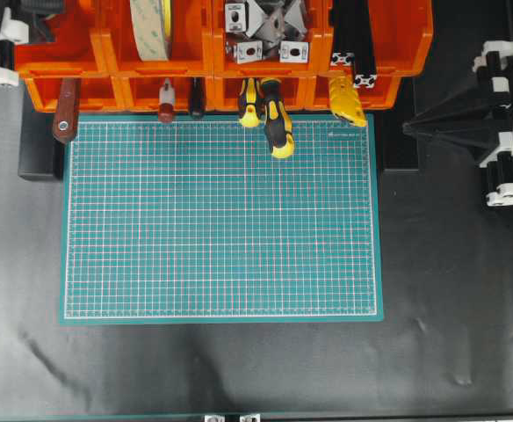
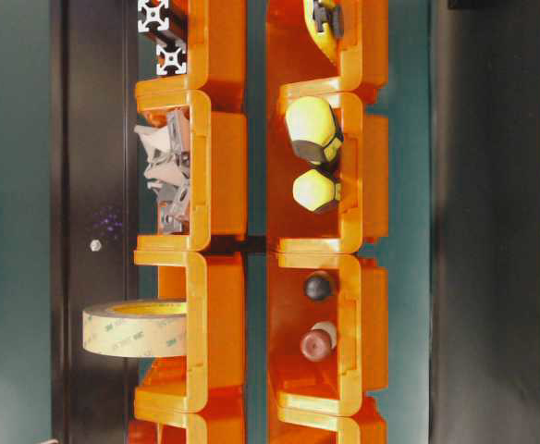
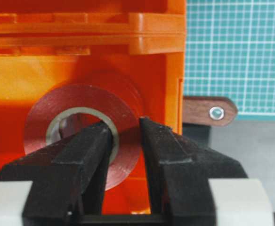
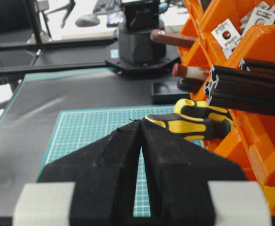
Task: Pick vinyl tape from container rack with left arm.
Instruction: 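Lift the red tape roll out of the bin with the left gripper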
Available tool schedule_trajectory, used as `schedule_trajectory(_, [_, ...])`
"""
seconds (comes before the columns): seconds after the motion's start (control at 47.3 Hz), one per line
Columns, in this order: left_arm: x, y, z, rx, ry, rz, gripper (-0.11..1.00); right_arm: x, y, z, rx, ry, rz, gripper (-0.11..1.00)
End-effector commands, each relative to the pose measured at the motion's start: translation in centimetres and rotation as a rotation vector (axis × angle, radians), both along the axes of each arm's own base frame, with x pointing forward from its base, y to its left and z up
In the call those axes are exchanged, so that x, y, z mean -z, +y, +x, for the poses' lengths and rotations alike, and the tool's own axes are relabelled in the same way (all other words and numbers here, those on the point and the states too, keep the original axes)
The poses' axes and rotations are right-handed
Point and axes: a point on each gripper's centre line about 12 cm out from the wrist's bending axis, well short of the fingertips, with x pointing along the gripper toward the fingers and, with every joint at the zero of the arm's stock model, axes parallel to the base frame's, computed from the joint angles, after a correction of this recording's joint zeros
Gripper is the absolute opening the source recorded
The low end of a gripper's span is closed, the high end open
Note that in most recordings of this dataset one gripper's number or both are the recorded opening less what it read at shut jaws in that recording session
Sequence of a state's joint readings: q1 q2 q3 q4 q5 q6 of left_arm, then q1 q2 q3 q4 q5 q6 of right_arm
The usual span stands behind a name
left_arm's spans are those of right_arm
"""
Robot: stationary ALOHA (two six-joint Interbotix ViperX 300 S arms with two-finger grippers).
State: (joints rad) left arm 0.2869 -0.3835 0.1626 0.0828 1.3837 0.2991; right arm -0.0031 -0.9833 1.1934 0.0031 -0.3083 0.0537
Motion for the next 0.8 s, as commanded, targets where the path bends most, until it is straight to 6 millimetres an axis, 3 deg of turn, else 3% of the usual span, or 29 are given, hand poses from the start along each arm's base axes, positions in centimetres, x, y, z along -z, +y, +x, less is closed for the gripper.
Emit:
schedule_trajectory(0.0, [-2.1, 0.2, 0.0, -0.005, -0.065, 0.023, 0.20, -1.0, 0.0, 0.2, 0.000, -0.034, 0.001, 0.01])
schedule_trajectory(0.211, [-5.1, -0.6, 0.1, 0.013, -0.134, 0.037, 0.20, -1.0, 0.0, 0.2, 0.000, -0.035, 0.003, 0.01])
schedule_trajectory(0.359, [-7.7, -3.7, 0.5, 0.121, -0.196, 0.038, 0.20, -1.1, 0.0, 0.1, 0.000, -0.046, 0.003, 0.01])
schedule_trajectory(0.465, [-8.6, -7.6, 0.6, 0.254, -0.256, 0.028, 0.20, -1.5, 0.0, 0.0, 0.000, -0.074, 0.001, 0.01])
schedule_trajectory(0.613, [-8.4, -12.9, 1.8, 0.394, -0.413, -0.021, 0.20, -1.7, 0.0, -0.2, 0.000, -0.087, 0.001, 0.01])
schedule_trajectory(0.697, [-6.9, -14.6, 2.8, 0.403, -0.468, -0.061, 0.20, -1.7, 0.0, -0.3, 0.001, -0.089, 0.003, 0.01])
schedule_trajectory(0.782, [-4.1, -15.8, 3.8, 0.399, -0.474, -0.098, 0.20, -1.7, 0.0, -0.3, 0.000, -0.091, 0.001, 0.01])
